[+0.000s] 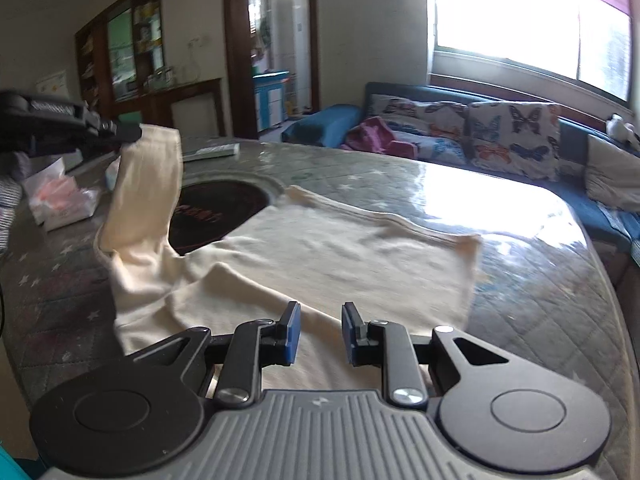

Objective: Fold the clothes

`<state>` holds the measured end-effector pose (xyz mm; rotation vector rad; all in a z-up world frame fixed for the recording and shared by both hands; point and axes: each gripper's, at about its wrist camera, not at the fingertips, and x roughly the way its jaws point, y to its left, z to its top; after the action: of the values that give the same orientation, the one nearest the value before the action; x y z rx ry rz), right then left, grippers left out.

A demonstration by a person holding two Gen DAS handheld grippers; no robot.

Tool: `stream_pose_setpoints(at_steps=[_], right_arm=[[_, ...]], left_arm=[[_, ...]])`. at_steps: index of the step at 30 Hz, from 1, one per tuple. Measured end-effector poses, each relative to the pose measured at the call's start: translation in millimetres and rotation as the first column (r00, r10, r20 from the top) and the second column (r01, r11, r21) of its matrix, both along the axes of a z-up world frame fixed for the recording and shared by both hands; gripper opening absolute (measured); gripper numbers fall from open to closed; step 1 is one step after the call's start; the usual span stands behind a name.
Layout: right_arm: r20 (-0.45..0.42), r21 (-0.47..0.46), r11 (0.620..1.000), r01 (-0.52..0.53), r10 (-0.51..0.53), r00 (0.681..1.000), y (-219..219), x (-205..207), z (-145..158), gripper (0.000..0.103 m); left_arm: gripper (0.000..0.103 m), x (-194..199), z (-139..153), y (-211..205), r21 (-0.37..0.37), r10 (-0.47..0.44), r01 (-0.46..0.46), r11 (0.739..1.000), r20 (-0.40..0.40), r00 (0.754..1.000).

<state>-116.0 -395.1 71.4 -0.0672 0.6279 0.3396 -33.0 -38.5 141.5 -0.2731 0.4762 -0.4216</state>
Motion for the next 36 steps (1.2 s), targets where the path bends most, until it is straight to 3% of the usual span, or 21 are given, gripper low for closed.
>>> stream_pose_setpoints(at_steps=[4,12,15,20,28,36], right_arm=[[-0.003,0.021,0.998,0.052,-0.052,0.999,-22.1,-5.3,-3.5,0.022],[-0.025,0.047,0.991,0.127,-0.126,0.992,-53.7,-18.0,-11.8,0.022],[-0.032,0.05,0.989,0.14,-0.139,0.99,-58.7,-21.1,-13.6,0.022],[-0.041,0.068,0.986,0.149,-0.147,0.988,-62.4,-23.4,-14.1,0.022],[-0.063,0.072,0.994,0.077,-0.073,0.995,-39.1,-10.8,-18.3,0.021],[-0.038,0.023,1.0,-0.004,0.005,0.999,-4.2,8.5,-22.3,0.021]], left_arm=[[0.005,-7.9,2.8,-47.4,0.007,-0.14,0.14,0.99,0.013,0.99],[0.007,-10.2,-37.7,-107.9,0.005,-0.309,0.31,0.951,-0.078,0.948],[0.013,-7.8,-54.9,-114.3,-0.002,-0.372,0.375,0.927,-0.14,0.918],[0.019,-6.4,-66.3,-92.1,0.057,-0.342,0.355,0.933,-0.168,0.925],[0.019,7.2,-96.5,-26.2,0.208,-0.168,0.213,0.955,-0.213,0.962],[0.019,12.0,-112.0,10.9,0.229,-0.077,0.135,0.964,-0.245,0.966]])
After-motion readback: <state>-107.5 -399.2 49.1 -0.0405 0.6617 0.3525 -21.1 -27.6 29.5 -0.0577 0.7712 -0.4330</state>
